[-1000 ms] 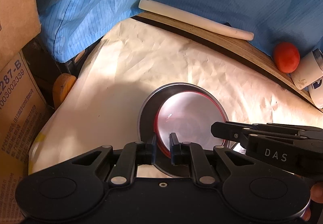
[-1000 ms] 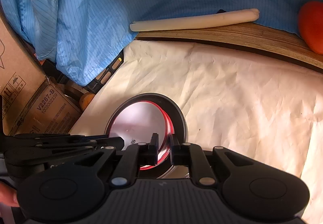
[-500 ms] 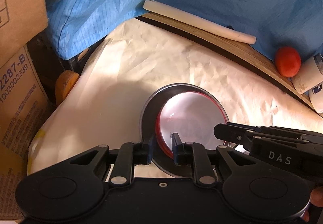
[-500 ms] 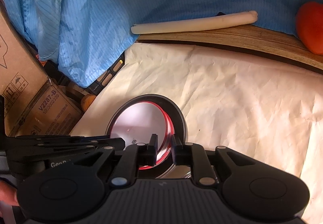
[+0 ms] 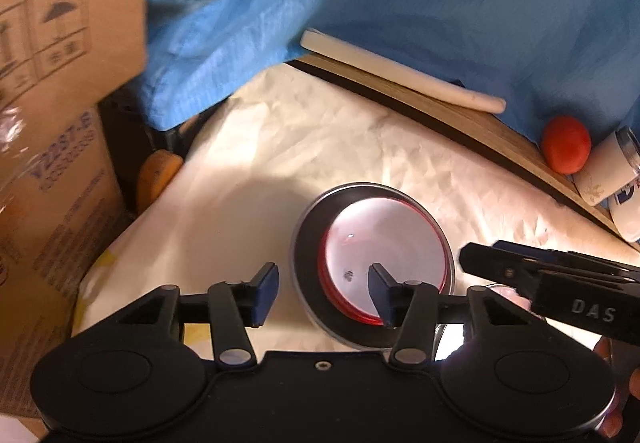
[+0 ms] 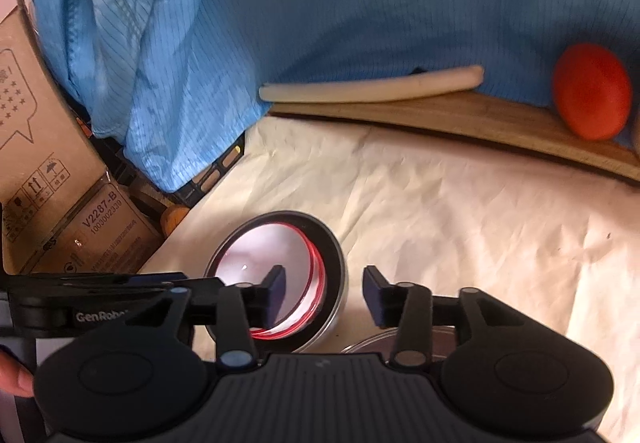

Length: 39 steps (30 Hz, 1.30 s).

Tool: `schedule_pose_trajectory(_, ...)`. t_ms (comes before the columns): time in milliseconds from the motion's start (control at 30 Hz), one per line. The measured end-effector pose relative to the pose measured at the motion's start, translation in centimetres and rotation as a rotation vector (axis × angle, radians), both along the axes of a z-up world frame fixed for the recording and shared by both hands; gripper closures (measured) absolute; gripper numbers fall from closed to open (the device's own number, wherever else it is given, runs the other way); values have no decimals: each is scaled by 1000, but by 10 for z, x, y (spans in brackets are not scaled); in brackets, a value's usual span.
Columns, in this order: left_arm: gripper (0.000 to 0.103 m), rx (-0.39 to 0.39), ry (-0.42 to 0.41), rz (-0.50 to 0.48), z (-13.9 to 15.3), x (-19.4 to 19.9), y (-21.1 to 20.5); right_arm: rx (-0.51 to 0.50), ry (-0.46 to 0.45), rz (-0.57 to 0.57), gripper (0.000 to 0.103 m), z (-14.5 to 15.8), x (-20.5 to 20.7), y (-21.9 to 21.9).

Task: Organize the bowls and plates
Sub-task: 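Open both grippers and lift them away from the bowl stack, then move both grippers back to the rim of the steel bowl stack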

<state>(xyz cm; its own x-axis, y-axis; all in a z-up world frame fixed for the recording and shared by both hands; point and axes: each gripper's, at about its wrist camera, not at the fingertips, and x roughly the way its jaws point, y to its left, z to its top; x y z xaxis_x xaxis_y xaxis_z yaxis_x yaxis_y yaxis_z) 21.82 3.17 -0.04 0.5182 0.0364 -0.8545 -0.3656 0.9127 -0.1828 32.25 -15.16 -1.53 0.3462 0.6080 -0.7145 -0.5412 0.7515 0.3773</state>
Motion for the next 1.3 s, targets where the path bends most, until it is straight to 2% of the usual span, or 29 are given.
schedule_pose_trajectory(33,46,2,-6,12,1,-3,1,2,-7,-1,43,2,-1,-1)
schedule_pose_trajectory(133,31,20,-26,40,6,-12,2,6,-29,-4,25,7,-4,-8)
schedule_pose_trajectory(200,16,38,-52,58,9,-19,1,7,-41,-7,18,9,-6,-12)
schedule_pose_trajectory(267,6,49,-67,75,12,-24,1,6,-54,-11,10,12,-7,-17)
schedule_pose_trajectory(367,2,53,-80,95,14,-32,1,-8,-88,-11,0,15,-12,-25)
schedule_pose_trajectory(667,1,80,-59,138,17,-54,-1,-21,-140,-25,0,23,-20,-46)
schedule_pose_trajectory(1033,1,148,-106,215,21,-76,-10,-55,-246,13,0,33,-33,-59)
schedule_pose_trajectory(1300,1,157,-66,232,17,-81,-11,-75,-234,12,0,32,-33,-62)
